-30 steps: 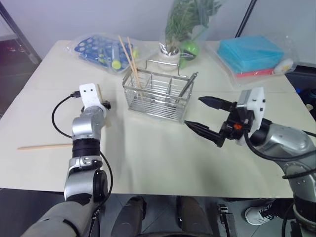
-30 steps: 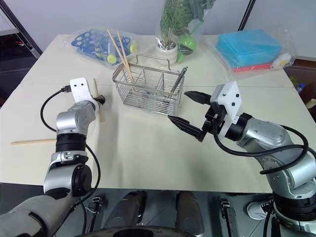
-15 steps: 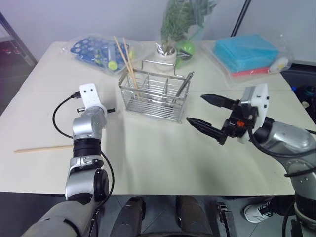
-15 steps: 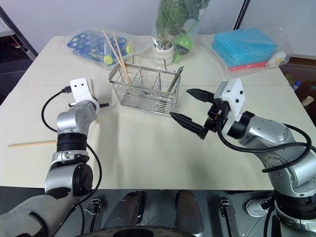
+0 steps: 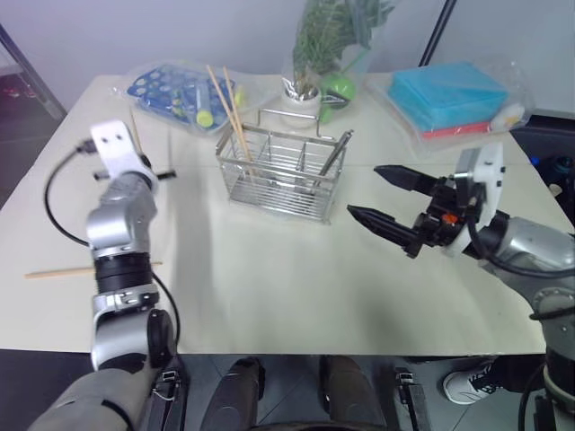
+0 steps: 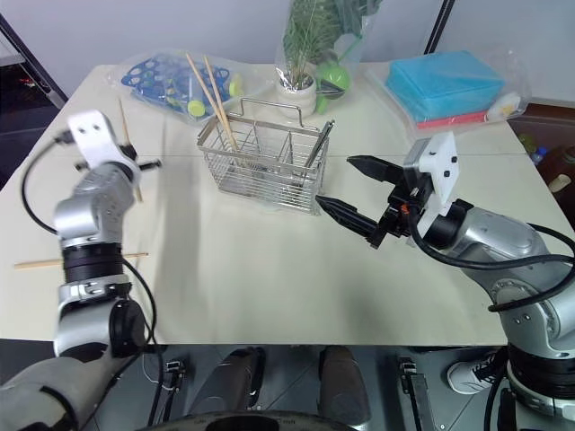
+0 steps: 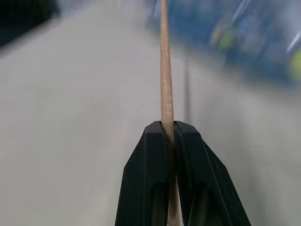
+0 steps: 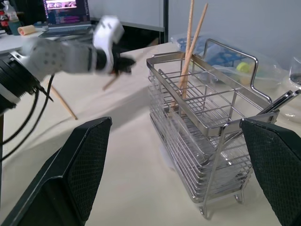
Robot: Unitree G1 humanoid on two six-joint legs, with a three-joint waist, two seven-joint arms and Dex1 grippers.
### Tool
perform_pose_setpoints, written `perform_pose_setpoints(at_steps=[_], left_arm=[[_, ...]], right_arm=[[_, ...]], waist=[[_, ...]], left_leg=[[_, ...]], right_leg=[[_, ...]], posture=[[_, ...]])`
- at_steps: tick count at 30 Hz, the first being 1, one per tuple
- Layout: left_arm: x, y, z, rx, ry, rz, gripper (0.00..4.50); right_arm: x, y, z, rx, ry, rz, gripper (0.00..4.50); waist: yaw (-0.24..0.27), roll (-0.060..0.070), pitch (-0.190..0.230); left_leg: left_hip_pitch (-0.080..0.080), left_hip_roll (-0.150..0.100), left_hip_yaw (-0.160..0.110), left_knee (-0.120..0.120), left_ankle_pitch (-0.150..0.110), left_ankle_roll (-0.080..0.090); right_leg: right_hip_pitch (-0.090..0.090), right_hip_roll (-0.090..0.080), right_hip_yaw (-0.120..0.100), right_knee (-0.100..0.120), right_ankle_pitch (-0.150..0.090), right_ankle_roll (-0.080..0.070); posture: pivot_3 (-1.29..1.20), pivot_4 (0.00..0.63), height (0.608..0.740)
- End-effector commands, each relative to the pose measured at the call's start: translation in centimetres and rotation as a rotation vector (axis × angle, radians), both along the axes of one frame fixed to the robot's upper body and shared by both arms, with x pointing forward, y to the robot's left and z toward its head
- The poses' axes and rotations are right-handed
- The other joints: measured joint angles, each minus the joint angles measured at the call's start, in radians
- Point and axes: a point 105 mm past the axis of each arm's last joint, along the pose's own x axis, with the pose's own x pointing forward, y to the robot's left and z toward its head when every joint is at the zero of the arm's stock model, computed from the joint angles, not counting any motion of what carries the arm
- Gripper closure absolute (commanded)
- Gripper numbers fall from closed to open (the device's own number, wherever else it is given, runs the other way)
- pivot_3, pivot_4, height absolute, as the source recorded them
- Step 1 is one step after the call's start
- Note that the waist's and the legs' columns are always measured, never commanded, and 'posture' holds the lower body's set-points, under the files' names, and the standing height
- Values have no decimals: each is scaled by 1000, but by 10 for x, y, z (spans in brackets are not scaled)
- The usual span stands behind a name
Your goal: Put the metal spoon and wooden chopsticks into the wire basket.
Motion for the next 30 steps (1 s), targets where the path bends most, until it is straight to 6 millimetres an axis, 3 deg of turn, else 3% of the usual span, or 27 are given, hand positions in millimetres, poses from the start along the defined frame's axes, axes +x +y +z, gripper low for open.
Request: perform_pose_setpoints(at_steps=[1,5,8,11,15,19,30], left_arm=[[-17,-13,90,59,-376,-201,4439],[-37,-36,136,64,-587,-467,4439],[-50,-38,166,1,-722,-583,4439],[-55,-49,181,-83,-798,-717,4439],[-55,-69,181,-166,-835,-902,4439],[-35,-92,163,-281,-779,-1043,4439],[-10,-128,130,-388,-729,-1122,4439]], right_arm=[[-3,0,15,24,-63,-14,0],[-3,1,15,40,-68,-29,0],[-2,2,14,56,-76,-45,0],[-1,5,14,72,-84,-53,0],[2,9,16,95,-104,-64,0],[2,7,23,115,-145,-93,0],[2,9,23,139,-173,-132,0]], waist=[[1,0,0],[1,0,0],[-2,0,0],[-8,0,0],[-7,0,0],[-5,0,0],[-8,0,0]], left_leg=[[0,0,0,0,1,-1],[0,0,0,0,1,-2],[0,0,0,0,0,0],[0,0,0,0,0,1],[1,0,0,0,0,1],[1,0,0,1,0,1],[1,0,0,1,0,1]], right_leg=[[0,0,0,0,0,0],[1,0,0,-1,0,0],[1,0,0,-1,0,0],[1,0,0,0,0,0],[1,0,0,0,0,0],[1,0,0,1,0,0],[1,0,0,0,0,0]], posture=[[0,150,740],[0,150,740],[0,150,740],[0,150,740],[0,150,740],[0,150,740],[0,150,740]])
